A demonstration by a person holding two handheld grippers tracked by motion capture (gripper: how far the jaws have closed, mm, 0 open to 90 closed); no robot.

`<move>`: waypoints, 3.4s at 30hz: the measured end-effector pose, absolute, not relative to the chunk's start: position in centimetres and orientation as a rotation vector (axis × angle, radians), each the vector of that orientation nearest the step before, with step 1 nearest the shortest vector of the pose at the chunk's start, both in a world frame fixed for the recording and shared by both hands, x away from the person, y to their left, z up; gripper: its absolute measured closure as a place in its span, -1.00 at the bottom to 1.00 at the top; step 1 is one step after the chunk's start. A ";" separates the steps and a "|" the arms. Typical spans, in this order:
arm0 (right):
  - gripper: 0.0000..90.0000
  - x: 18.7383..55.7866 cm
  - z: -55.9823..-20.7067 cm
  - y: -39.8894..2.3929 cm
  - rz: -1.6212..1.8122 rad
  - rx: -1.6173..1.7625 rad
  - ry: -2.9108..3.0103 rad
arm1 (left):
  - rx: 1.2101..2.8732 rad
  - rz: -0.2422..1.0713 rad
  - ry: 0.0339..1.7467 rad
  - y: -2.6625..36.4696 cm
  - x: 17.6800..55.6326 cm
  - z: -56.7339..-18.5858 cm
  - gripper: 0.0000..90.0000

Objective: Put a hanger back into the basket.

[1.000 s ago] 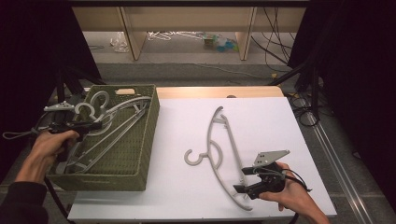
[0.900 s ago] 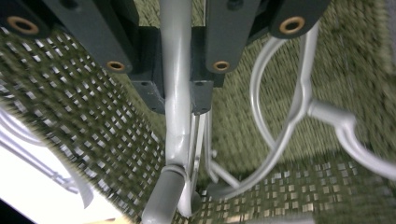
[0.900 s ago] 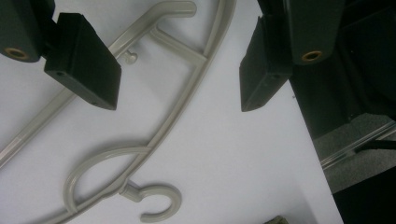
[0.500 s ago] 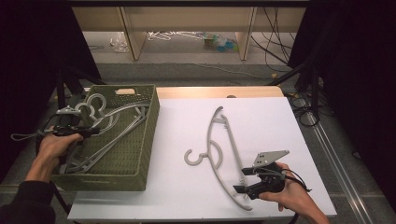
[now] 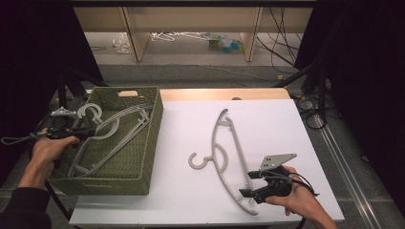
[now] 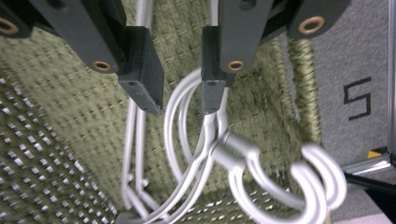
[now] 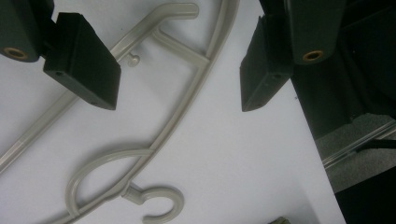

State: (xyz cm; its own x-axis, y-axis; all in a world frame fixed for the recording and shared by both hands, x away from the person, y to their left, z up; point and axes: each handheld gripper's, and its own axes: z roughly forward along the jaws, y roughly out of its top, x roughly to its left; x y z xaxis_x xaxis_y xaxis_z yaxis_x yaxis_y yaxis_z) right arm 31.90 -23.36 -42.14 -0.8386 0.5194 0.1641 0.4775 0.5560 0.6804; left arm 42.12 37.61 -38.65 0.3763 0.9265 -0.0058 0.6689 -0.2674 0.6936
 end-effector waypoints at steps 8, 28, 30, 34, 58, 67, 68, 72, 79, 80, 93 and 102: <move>-0.36 32.0 -42.2 -23.4 1.168 0.886 2.702 | 1.851 0.574 1.321 35.4 39.5 -37.0 0.19; -0.38 32.1 -42.9 -23.1 1.220 0.948 2.601 | 1.794 0.450 0.995 24.2 29.6 -37.2 -0.36; -0.38 32.1 -42.9 -23.1 1.220 0.956 2.601 | 1.811 0.443 0.968 22.9 29.2 -38.0 -0.40; -0.38 32.1 -43.0 -23.1 1.224 0.940 2.597 | 1.865 0.489 0.920 20.8 28.3 -39.4 -0.52; -0.40 32.1 -44.1 -21.4 1.174 0.937 2.601 | 1.826 0.440 0.763 17.6 26.2 -43.1 -0.61; -0.35 32.7 -45.1 -18.6 1.071 0.907 2.656 | 1.815 0.432 0.766 17.7 26.3 -43.5 -0.64; -0.35 33.0 -45.4 -18.3 1.066 0.891 2.641 | 1.814 0.432 0.765 17.7 26.3 -43.5 -0.65; -0.25 33.9 -46.0 -17.2 1.010 0.912 2.654 | 1.829 0.437 0.757 17.6 26.2 -43.5 -0.65; -0.01 35.4 -46.7 -15.4 0.889 0.994 2.714 | 1.831 0.438 0.755 17.6 26.3 -43.6 -0.64; 0.05 35.6 -46.7 -15.2 0.877 1.010 2.722 | 1.837 0.440 0.757 17.7 26.2 -43.6 -0.64; 0.43 37.4 -46.6 -13.8 0.640 1.031 2.796 | 1.845 0.424 0.738 17.5 26.3 -43.6 -0.63; 0.68 37.9 -46.5 -14.0 0.608 0.930 2.850 | 1.831 0.414 0.744 17.7 26.4 -43.7 -0.61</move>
State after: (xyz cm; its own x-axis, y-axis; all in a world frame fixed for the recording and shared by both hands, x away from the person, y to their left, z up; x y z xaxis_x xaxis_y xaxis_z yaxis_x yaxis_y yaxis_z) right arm 37.94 -14.03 -46.49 -0.8121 0.5820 0.0435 0.5490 0.7365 0.3952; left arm 26.36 17.66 -43.69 0.7453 0.6635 -0.0654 0.2940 -0.2390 0.9255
